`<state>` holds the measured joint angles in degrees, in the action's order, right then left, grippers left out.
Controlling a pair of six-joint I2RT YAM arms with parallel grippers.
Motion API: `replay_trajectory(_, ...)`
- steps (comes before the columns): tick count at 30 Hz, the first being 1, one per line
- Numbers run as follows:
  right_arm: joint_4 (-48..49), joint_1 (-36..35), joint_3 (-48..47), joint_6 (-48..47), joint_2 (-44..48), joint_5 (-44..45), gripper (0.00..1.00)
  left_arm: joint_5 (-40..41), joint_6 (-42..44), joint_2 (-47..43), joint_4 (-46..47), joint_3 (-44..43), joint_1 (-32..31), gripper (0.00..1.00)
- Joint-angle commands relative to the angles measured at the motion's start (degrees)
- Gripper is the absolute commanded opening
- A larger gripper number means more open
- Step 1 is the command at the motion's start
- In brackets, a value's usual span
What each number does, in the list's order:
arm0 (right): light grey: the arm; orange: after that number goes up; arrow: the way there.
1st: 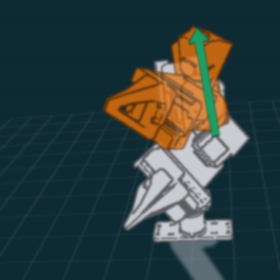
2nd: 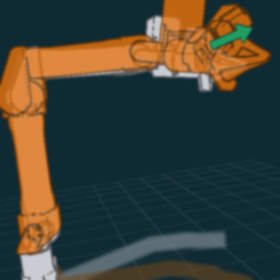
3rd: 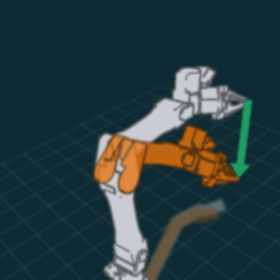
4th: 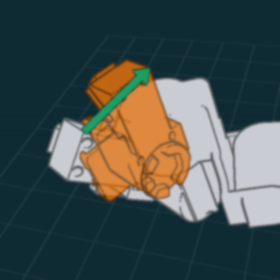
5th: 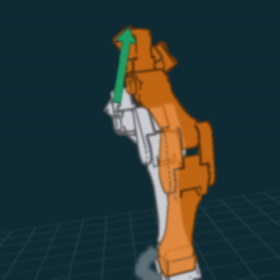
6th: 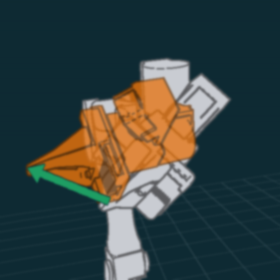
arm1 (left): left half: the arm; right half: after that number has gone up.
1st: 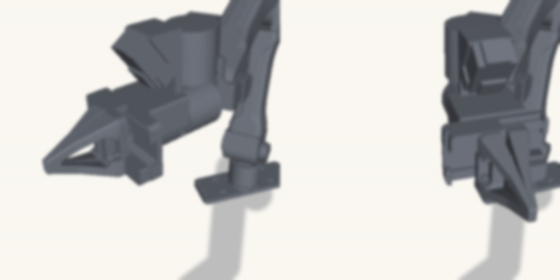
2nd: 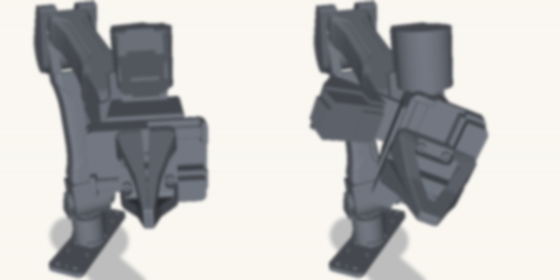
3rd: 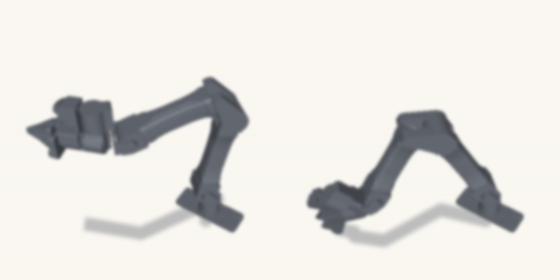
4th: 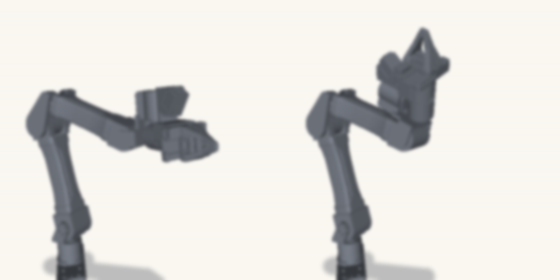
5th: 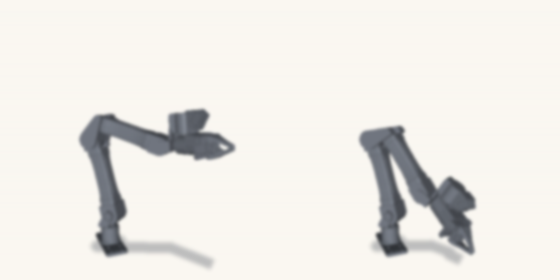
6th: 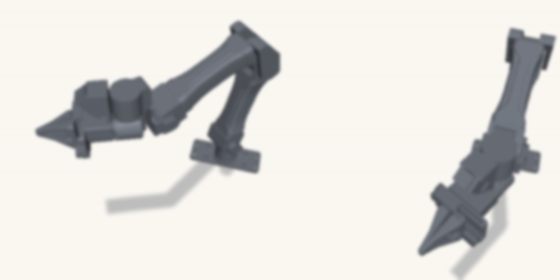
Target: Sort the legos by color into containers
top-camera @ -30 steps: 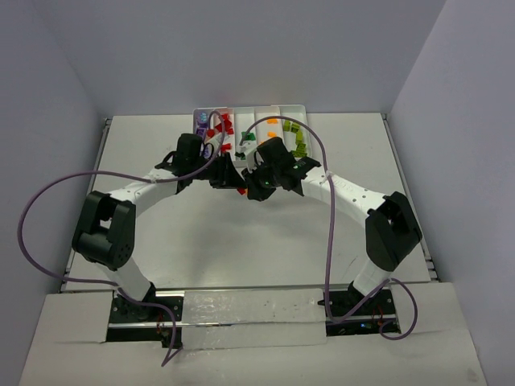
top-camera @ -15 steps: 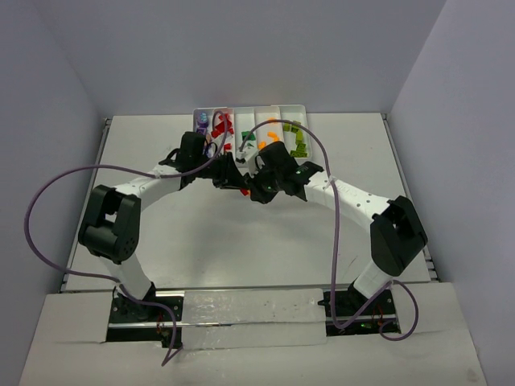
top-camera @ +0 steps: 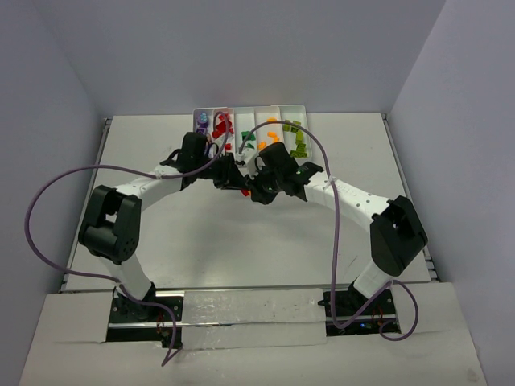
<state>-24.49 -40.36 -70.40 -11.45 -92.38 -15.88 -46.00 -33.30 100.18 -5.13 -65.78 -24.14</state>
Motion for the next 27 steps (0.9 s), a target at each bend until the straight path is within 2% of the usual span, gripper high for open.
replay_trajectory(1, -0.47, -3.06, 0.00, -1.60, 3.17, -10.00, 0.00, 8.84, 2.76, 0.13, 4.11, -3.39, 0.15, 0.00)
replay_trajectory(5, -0.65, -3.57, 0.09, -2.73, 3.38, -9.06, 0.00, 3.18, 0.08, 3.29, 2.96, -6.24, 0.16, 0.00)
replay_trajectory(15, -0.87, -5.25, 0.30, -5.23, 4.05, -5.03, 0.00, 0.90, -7.02, 3.85, 4.87, -4.90, -0.03, 0.00)
replay_trajectory(20, -1.70, -5.26, -0.53, -4.19, 3.94, -7.50, 0.00, 1.70, -4.10, 1.42, 9.78, -1.99, -0.12, 0.00)
replay_trajectory(23, -2.20, -4.85, -1.20, -2.03, 3.55, -12.33, 0.00, 4.10, -0.34, -3.05, 14.49, 2.87, -0.50, 0.00)
replay_trajectory(27, -2.76, -4.64, -1.58, -0.41, 3.43, -17.96, 0.00, 6.89, 3.41, -4.82, 15.32, 3.90, -0.82, 0.00)
